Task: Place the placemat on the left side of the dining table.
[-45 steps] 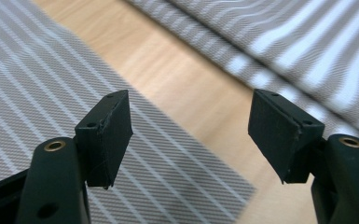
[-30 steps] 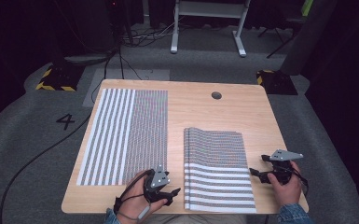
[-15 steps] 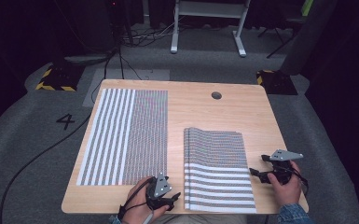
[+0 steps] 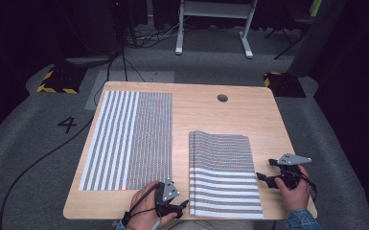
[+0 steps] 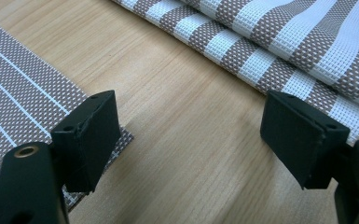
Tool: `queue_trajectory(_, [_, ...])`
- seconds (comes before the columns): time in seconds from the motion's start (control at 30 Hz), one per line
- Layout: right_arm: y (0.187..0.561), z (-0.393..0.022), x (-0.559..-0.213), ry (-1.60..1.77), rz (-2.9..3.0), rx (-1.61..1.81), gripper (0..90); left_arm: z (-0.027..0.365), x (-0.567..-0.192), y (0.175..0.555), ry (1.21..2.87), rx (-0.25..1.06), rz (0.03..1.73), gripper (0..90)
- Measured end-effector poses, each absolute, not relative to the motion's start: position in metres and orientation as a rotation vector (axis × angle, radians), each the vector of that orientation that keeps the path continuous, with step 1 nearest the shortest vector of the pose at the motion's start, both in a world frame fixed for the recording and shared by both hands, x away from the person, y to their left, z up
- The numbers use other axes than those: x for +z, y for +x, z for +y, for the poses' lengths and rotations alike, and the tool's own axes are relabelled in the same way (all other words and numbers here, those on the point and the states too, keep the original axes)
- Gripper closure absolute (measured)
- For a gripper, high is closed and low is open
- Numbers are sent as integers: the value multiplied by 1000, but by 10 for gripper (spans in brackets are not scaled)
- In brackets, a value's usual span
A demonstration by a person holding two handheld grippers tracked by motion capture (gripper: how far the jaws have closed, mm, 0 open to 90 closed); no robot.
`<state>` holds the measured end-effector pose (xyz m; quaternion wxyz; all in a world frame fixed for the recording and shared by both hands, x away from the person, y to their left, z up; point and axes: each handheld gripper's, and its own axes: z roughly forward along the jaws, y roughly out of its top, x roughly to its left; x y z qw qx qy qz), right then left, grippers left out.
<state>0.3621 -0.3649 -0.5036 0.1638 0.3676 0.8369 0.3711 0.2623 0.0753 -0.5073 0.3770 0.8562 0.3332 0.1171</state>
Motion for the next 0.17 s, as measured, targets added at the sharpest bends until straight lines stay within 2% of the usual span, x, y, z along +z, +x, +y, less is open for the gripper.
queue_trajectory(0.17, [362, -365, -504, 1048, 2385, 1062, 153, 74, -509, 262, 2181, 301, 852, 174])
